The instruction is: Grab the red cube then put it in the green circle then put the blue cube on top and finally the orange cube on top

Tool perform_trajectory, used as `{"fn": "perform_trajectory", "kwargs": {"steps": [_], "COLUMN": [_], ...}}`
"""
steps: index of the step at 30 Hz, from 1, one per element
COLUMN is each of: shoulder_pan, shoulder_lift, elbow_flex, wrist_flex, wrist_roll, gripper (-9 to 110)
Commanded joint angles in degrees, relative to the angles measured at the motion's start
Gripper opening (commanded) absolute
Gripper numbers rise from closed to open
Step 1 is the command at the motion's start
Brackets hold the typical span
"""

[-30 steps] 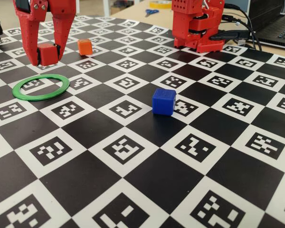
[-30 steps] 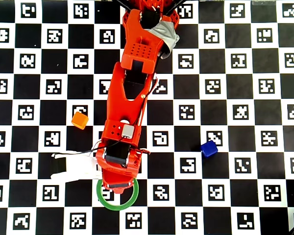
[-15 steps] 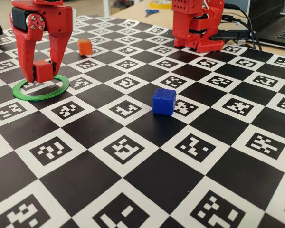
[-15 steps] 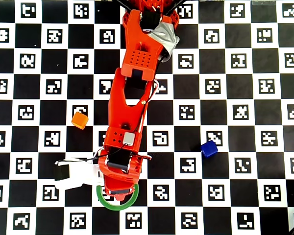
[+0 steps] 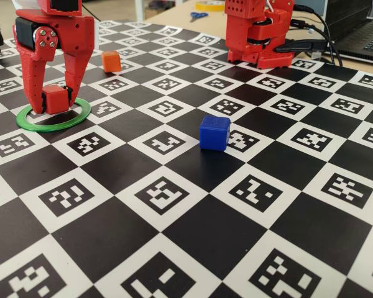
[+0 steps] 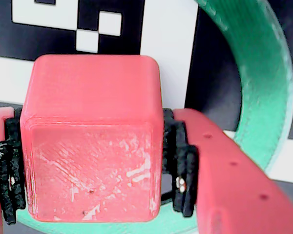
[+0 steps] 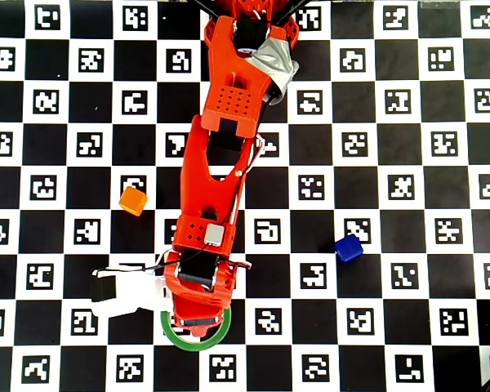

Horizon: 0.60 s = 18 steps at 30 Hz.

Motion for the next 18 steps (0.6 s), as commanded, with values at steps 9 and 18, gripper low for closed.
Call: {"fn": "perform_trajectory", "kwargs": {"steps": [9, 18], "shoulder_pan": [-0.26, -0.26], "shoulder_lift": [2.81, 2.9], "elbow_flex": [-5.45, -7.56], "wrist_flex": [0.97, 2.81], "wrist_roll": [2.46, 3.52], "gripper": [16, 32]}}
